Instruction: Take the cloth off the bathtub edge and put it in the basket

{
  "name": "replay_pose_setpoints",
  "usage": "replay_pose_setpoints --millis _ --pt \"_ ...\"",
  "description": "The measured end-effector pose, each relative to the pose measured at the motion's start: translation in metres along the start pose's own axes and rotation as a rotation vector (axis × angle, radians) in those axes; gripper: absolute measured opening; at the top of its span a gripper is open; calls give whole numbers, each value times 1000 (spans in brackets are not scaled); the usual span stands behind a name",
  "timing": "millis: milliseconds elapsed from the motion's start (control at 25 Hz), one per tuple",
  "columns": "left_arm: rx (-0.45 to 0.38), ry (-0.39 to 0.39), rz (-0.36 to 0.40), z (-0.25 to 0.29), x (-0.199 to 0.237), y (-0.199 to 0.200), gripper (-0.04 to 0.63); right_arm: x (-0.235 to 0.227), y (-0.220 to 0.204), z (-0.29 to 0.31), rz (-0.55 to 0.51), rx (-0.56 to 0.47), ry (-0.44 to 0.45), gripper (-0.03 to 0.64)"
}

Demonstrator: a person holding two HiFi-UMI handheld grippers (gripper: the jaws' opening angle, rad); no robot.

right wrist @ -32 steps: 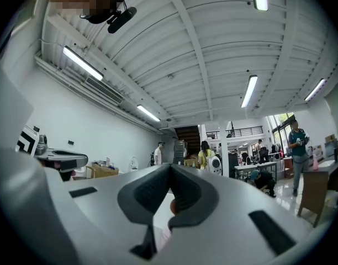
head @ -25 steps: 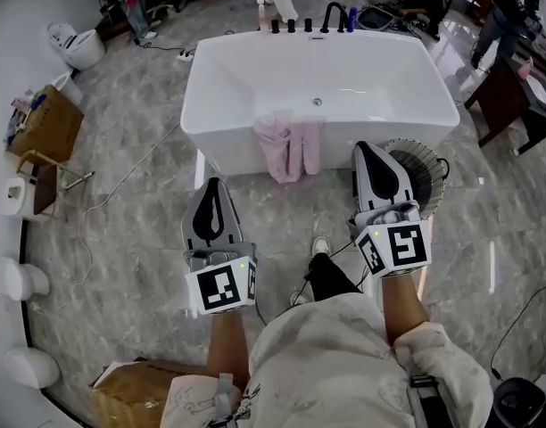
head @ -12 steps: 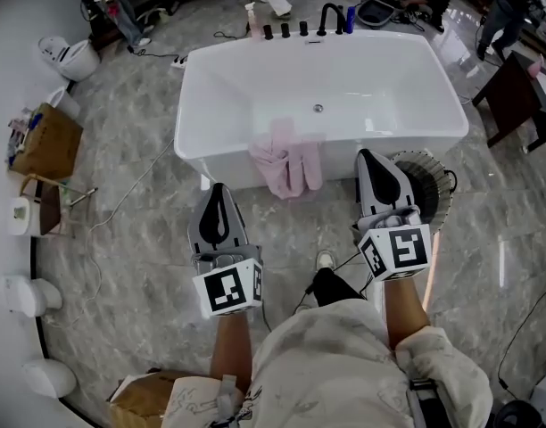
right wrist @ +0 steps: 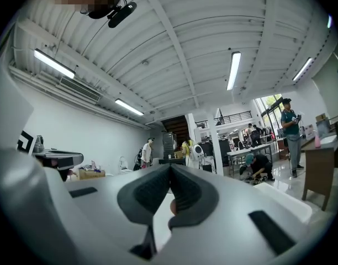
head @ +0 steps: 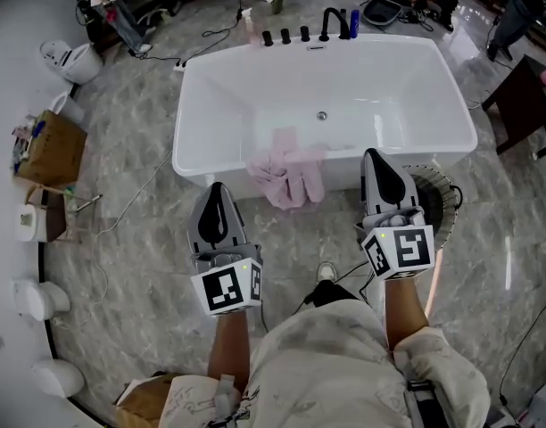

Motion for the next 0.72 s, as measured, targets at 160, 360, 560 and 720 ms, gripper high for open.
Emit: replay_pose_setpoints --millis 160,360,560,720 --pt "-5 5 -10 29 -13 3 6 -28 4 18 13 -2 -8 -11" --pt "-2 21 6 60 -26 9 6 -57 7 40 24 -10 5 -11" --pt "6 34 27 77 -33 12 6 -70 10 60 18 7 26 -11" --pt "21 32 34 85 -35 7 6 -77 5 71 36 22 26 -11"
Point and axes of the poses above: the fingertips, and each gripper's own axes: z forward along the fingers, x to its left, y out of its top, the point moved 5 cm from there along -z, backward along the fingers, and after that the axes turned 13 degrees about z, right-handed, at the moved point
